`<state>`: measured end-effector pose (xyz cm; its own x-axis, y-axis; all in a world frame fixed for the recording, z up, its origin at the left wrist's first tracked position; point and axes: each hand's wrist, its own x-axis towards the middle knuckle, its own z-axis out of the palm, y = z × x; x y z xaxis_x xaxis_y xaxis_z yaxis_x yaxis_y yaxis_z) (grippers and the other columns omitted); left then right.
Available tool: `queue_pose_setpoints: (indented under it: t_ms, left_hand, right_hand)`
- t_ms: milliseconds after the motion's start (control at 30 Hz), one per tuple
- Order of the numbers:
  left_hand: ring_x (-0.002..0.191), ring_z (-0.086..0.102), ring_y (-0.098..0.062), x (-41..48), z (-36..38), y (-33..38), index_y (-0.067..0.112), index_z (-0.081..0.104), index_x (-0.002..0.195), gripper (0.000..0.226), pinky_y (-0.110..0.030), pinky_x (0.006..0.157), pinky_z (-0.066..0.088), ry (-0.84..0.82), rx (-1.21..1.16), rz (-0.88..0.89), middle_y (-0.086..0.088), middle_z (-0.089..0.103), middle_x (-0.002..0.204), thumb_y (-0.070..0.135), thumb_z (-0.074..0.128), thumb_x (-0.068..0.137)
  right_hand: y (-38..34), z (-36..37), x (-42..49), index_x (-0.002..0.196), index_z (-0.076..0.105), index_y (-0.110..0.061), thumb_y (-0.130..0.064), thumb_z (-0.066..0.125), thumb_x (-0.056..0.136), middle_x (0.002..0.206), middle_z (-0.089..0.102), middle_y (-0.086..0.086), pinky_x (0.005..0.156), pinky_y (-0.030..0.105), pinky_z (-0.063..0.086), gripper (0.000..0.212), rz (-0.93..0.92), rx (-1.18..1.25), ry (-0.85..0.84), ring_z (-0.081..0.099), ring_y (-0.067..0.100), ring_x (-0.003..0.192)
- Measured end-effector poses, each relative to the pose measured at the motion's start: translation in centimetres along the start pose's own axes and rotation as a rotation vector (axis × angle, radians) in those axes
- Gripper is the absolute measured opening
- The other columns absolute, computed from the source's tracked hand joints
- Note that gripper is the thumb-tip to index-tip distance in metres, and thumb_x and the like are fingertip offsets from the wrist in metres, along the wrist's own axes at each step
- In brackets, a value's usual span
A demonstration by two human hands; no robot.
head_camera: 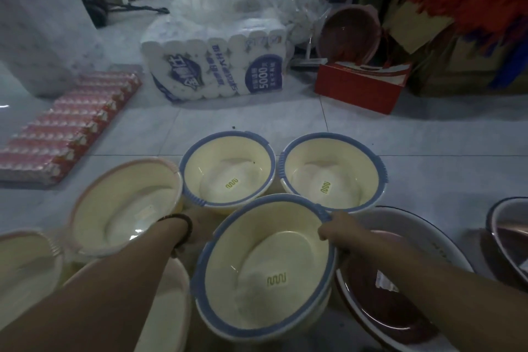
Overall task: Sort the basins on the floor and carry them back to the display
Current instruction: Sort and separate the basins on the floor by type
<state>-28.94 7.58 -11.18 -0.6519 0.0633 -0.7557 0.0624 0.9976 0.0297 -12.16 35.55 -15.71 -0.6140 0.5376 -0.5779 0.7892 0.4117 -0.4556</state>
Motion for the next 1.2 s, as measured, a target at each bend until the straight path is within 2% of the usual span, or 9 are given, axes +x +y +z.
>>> queue_pose_setpoints:
  t_ms: [100, 167, 267, 333, 467, 667, 800, 933, 1200]
  left_hand:
    - [0.101, 0.07, -0.028, -0.4, -0.1, -0.4, 0.024, 0.035, 0.15, 0.078, -0.041, 0.077, 0.064, -0.029, -0.09, -0.011, -0.01, 0.06, 0.13, 0.054, 0.069, 0.086]
    - [0.106, 0.068, -0.03, -0.8, -0.4, -0.1, 0.026, 0.034, 0.15, 0.081, -0.044, 0.085, 0.062, -0.04, -0.144, 0.045, -0.011, 0.057, 0.135, 0.055, 0.072, 0.085]
    - [0.108, 0.067, -0.036, 0.1, -1.5, 0.5, 0.017, 0.044, 0.142, 0.11, -0.05, 0.089, 0.06, -0.108, -0.434, 0.104, -0.014, 0.062, 0.13, 0.064, 0.09, 0.054]
    - [0.111, 0.064, -0.042, 0.8, -2.1, 1.1, 0.012, 0.043, 0.141, 0.105, -0.056, 0.092, 0.057, -0.135, -0.704, 0.14, -0.019, 0.062, 0.128, 0.05, 0.094, 0.057]
    - [0.108, 0.066, -0.047, -1.2, -2.4, 5.2, 0.011, 0.057, 0.125, 0.064, -0.063, 0.091, 0.055, -0.203, -1.005, 0.236, -0.022, 0.067, 0.122, 0.03, 0.088, 0.072]
    - [0.089, 0.07, -0.041, 1.2, -1.0, 13.2, 0.019, 0.06, 0.096, 0.039, -0.058, 0.076, 0.061, 0.186, -1.163, 0.324, -0.018, 0.07, 0.102, 0.018, 0.073, 0.059]
    - [0.091, 0.068, -0.04, 2.2, 0.1, 18.0, 0.018, 0.059, 0.099, 0.027, -0.059, 0.073, 0.061, 0.196, -1.275, 0.354, -0.014, 0.067, 0.103, 0.01, 0.073, 0.079]
    - [0.092, 0.069, -0.038, 4.9, 1.7, 21.6, 0.018, 0.061, 0.096, 0.031, -0.056, 0.08, 0.061, 0.165, -1.318, 0.361, -0.014, 0.069, 0.105, 0.025, 0.078, 0.071]
    - [0.099, 0.068, -0.035, 9.1, 5.1, 24.7, 0.021, 0.062, 0.117, 0.049, -0.053, 0.084, 0.06, 0.184, -1.204, 0.268, -0.008, 0.068, 0.112, 0.036, 0.08, 0.074]
  right_hand:
    - [0.1, -3.4, -0.9, 0.106, 0.066, -0.007, -0.015, 0.077, 0.078, 0.094, 0.069, 0.011, 0.073, 0.035, 0.055, 0.03, -0.025, 0.058, 0.013, 0.067, 0.028, 0.087]
    - [0.4, -5.9, -1.2, 0.108, 0.067, -0.004, -0.009, 0.074, 0.08, 0.096, 0.071, 0.017, 0.079, 0.04, 0.059, 0.029, -0.043, 0.169, 0.037, 0.07, 0.035, 0.09]
    - [0.8, -8.8, -1.8, 0.112, 0.068, -0.002, -0.005, 0.071, 0.085, 0.098, 0.071, 0.02, 0.07, 0.039, 0.059, 0.028, -0.063, 0.339, 0.107, 0.07, 0.036, 0.087]
    - [1.0, -9.9, -1.8, 0.107, 0.068, -0.004, -0.005, 0.07, 0.086, 0.095, 0.071, 0.021, 0.068, 0.041, 0.059, 0.021, -0.072, 0.423, 0.182, 0.07, 0.038, 0.085]
    - [1.8, -11.0, -0.7, 0.102, 0.069, -0.006, -0.01, 0.074, 0.083, 0.097, 0.071, 0.022, 0.085, 0.057, 0.06, 0.02, -0.025, 0.607, 0.363, 0.07, 0.043, 0.092]
    - [2.6, -11.9, 2.3, 0.099, 0.067, -0.009, -0.033, 0.078, 0.088, 0.098, 0.072, 0.016, 0.083, 0.051, 0.06, 0.029, -0.048, 0.834, 0.518, 0.069, 0.032, 0.086]
    - [4.0, -11.5, 4.8, 0.111, 0.066, -0.011, -0.018, 0.08, 0.085, 0.099, 0.071, 0.008, 0.087, 0.048, 0.061, 0.03, -0.028, 0.952, 0.53, 0.069, 0.029, 0.092]
    - [5.7, -10.9, 6.9, 0.106, 0.07, -0.01, -0.007, 0.071, 0.088, 0.096, 0.072, 0.007, 0.077, 0.037, 0.055, 0.018, -0.026, 0.973, 0.589, 0.068, 0.027, 0.09]
    - [8.6, -8.3, 10.9, 0.111, 0.069, -0.009, -0.019, 0.068, 0.097, 0.103, 0.073, 0.009, 0.072, 0.033, 0.055, 0.017, 0.027, 0.906, 0.609, 0.067, 0.023, 0.088]
